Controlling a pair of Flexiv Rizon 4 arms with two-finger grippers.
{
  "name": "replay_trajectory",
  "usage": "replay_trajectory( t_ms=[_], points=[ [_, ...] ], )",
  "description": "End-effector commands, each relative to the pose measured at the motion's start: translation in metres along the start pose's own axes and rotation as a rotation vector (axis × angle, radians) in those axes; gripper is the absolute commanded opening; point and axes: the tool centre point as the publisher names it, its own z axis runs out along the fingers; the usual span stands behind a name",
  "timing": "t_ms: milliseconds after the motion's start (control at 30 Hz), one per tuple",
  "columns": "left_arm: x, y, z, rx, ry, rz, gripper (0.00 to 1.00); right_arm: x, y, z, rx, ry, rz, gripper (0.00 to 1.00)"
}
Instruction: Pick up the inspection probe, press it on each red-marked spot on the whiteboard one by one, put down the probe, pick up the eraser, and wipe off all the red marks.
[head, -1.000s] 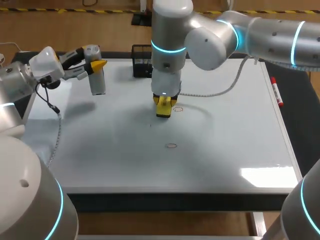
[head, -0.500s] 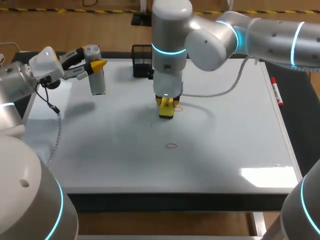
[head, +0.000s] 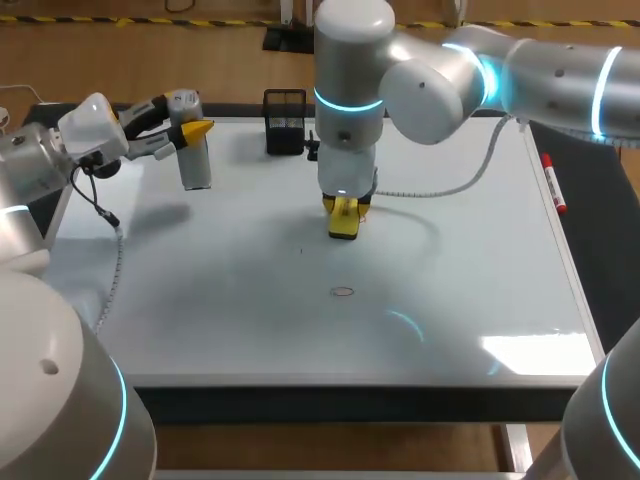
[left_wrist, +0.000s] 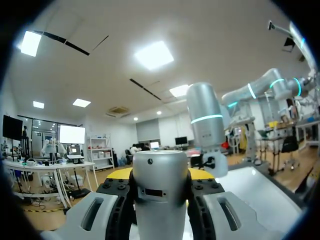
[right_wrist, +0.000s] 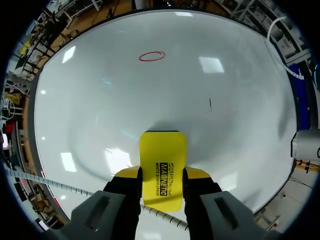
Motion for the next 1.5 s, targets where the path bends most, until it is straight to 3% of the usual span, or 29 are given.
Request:
replay_trajectory(
  t_ms=[33, 467, 900, 1200, 1500],
  points=[
    [0.0, -0.001, 0.0, 0.0, -0.001, 0.001, 0.0, 0.015, 0.001, -0.001, 0.01, -0.001, 0.013, 0.0],
    [0.0, -0.001, 0.0, 0.0, -0.001, 0.001, 0.0, 0.047, -0.007, -0.004, 0.023, 0.033, 0.075, 0.0],
    [0.0, -0.001, 0.0, 0.0, -0.001, 0.001, 0.0, 0.056, -0.012, -0.016, 0.034, -0.007, 0.101, 0.0],
    [0.0, -0.001, 0.0, 0.0, -0.001, 0.001, 0.0, 0.081, -0.035, -0.038, 0.092, -0.002, 0.175, 0.0],
    [0.0, -0.001, 0.0, 0.0, -0.001, 0.001, 0.0, 0.113, -0.062, -0.042, 0.077, -0.015, 0.267, 0.0]
  ],
)
